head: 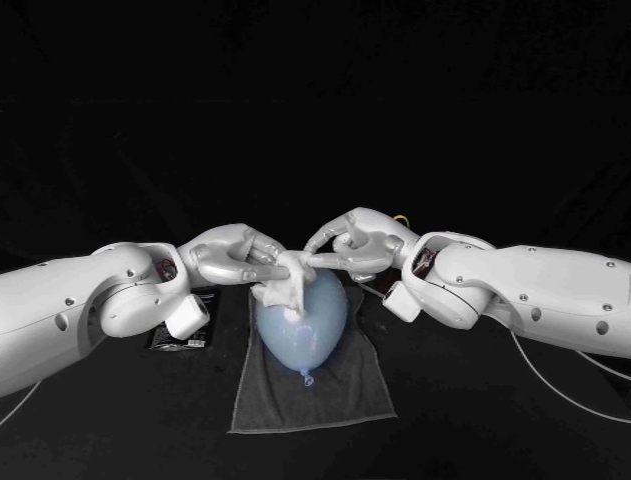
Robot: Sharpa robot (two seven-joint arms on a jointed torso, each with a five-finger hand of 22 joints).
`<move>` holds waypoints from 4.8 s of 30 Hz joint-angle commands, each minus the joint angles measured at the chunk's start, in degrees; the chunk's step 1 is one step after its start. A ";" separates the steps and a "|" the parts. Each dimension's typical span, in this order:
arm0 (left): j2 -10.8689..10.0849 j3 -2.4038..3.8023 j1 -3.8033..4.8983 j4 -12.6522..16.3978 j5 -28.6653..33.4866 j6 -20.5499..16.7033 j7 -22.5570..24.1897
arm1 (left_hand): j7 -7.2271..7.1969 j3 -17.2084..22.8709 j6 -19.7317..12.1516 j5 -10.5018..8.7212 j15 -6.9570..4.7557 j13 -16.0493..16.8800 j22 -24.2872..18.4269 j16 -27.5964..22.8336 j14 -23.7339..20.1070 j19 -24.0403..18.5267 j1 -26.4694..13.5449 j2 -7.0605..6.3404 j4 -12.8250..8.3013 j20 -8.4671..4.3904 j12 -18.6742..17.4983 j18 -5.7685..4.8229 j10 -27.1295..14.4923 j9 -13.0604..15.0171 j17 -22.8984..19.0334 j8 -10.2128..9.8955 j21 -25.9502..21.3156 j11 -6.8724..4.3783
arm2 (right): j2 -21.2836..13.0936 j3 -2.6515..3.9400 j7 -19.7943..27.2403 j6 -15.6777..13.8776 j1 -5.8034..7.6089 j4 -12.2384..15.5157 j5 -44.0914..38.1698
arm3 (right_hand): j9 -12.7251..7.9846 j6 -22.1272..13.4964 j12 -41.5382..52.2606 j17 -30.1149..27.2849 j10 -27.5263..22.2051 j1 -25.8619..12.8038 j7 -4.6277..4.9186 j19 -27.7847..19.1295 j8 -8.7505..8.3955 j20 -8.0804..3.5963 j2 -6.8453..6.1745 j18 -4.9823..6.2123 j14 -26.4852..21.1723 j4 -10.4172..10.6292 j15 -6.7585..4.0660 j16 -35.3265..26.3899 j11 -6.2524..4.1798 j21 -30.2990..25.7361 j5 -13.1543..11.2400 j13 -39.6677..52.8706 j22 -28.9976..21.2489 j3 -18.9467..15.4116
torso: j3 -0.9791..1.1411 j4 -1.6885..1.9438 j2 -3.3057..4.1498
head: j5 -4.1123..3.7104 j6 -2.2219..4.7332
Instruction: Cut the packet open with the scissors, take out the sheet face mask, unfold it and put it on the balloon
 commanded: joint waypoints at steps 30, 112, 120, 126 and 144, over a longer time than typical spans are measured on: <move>0.61 -0.06 -0.04 -0.18 2.83 -0.06 -0.12 | 1.00 0.19 0.26 0.16 -0.12 -0.02 0.93 0.32 0.88 -0.42 0.01 0.08 -1.38 -0.65 0.25 0.38 0.32 -0.06 0.37 -0.16 1.69 0.16 | -0.19 0.04 -3.61 -6.35 -0.30 3.41 -3.30 | 9.56 2.62 4.48 15.05 5.97 -4.25 -4.95 1.60 14.68 -3.52 -8.50 -0.01 6.87 -0.77 -4.61 0.20 -4.42 3.33 -0.33 15.11 10.00 -1.85 | -0.04 0.04 0.01 | 0.45 -0.65; 1.01 -0.30 -0.14 -0.67 5.76 -2.82 -2.46 | -1.13 -13.02 3.24 0.18 -3.77 0.85 1.55 12.57 5.34 2.88 -0.53 -0.63 2.64 -1.94 4.00 0.68 7.40 3.00 11.72 2.17 5.75 -2.84 | -1.04 0.02 2.56 -8.61 -1.17 4.50 1.90 | -2.50 -6.03 -2.40 15.05 -0.88 0.69 2.23 -1.79 -3.66 1.27 1.63 1.39 6.87 9.16 0.78 0.20 1.87 -4.73 -0.33 7.38 8.14 -12.11 | -0.03 0.00 0.06 | 1.36 -1.00; 1.07 -0.31 -0.24 -0.73 5.08 -3.26 -2.94 | -1.13 -12.96 3.27 0.18 -3.82 0.81 1.65 12.66 5.41 2.90 -0.50 -0.70 2.55 -2.00 3.96 0.69 7.55 3.10 11.82 2.26 5.93 -2.87 | -1.03 0.02 3.43 -10.54 -1.17 4.70 3.82 | -3.03 -4.18 -1.61 15.05 -0.01 2.52 1.57 -1.17 -3.64 0.77 2.47 1.14 6.87 7.93 0.23 0.20 1.27 -3.24 -0.32 8.16 8.50 -11.08 | -0.03 0.01 0.08 | 1.38 -1.01; 1.12 -0.31 -0.28 -0.75 4.84 -3.48 -3.07 | -1.12 -12.92 3.28 0.18 -3.85 0.79 1.73 12.71 5.46 2.91 -0.46 -0.77 2.48 -2.05 3.92 0.69 7.65 3.17 11.89 2.32 6.06 -2.88 | -0.81 0.02 2.58 -10.84 -1.17 4.59 3.43 | -2.68 -1.12 -1.08 15.05 0.70 6.32 0.50 -0.65 -1.98 -0.10 2.25 0.95 6.87 2.79 -0.73 0.20 0.23 -1.97 -0.30 8.73 8.79 -8.22 | -0.03 0.00 0.01 | 1.26 -1.09; 1.17 -0.32 -0.32 -0.62 4.97 -3.41 -2.88 | -1.11 -12.91 3.32 0.18 -3.89 0.76 1.86 12.80 5.54 2.93 -0.49 -0.93 2.39 -2.11 3.87 0.67 7.84 3.30 12.00 2.43 6.31 -2.90 | -0.30 0.02 0.06 -14.81 -1.27 4.19 -0.68 | -4.62 -7.10 -2.48 15.05 -0.39 -4.20 2.89 -1.52 -4.51 0.24 -4.57 1.01 6.87 1.96 0.73 0.20 2.21 -4.22 -0.31 7.33 8.09 -8.48 | -0.04 0.04 0.00 | 1.19 -1.14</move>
